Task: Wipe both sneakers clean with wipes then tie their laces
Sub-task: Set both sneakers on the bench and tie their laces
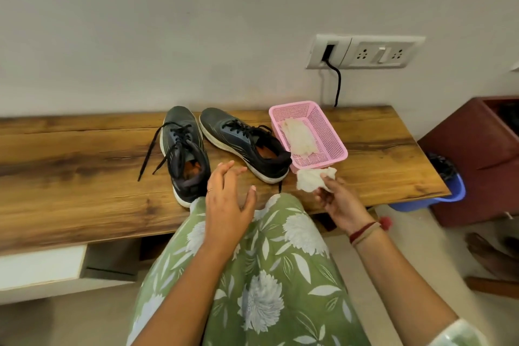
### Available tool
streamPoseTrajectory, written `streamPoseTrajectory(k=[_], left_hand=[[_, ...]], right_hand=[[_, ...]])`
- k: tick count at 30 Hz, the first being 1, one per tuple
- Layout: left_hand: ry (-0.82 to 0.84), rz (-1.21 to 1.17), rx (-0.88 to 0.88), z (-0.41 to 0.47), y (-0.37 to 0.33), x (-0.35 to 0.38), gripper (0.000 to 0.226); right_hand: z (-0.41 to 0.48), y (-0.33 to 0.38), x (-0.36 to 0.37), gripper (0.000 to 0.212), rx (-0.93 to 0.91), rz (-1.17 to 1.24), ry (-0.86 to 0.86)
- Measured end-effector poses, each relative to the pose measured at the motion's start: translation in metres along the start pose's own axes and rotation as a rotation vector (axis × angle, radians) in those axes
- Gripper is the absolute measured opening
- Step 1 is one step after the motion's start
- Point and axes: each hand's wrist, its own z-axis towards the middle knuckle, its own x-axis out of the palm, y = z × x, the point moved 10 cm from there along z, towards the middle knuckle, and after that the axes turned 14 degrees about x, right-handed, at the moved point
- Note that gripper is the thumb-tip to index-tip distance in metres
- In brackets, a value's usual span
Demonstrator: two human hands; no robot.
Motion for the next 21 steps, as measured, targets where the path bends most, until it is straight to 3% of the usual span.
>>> streamPoseTrajectory(k=[3,7,16,19,21], left_hand=[[-0.001,0.002,-0.009,0.0,0.0,0.0,0.037],[0.0,0.009,-0.021,-0.001,0.0,0.0,0.036],[0.025,0.025,-0.04,0.0,0.0,0.004,0.04],[0.03,0.025,-0.046,0.0,-0.001,0.005,0.04],[0.028,0.02,-0.045,0.001,-0.002,0.006,0.04]], right_hand=[[0.023,0.014,-0.033,0.003,-0.08,-0.248,-0.166],[0.047,0.021,-0.056,0.027,-0.141,-0.447,-0.317],[0.051,0.04,-0.057,0.06,-0.228,-0.651,-0.525],[0.035,0.045,-0.053,0.058,-0.303,-0.72,-0.628],[0.009,0.056,-0.037,0.046,-0.478,-0.707,-0.669]])
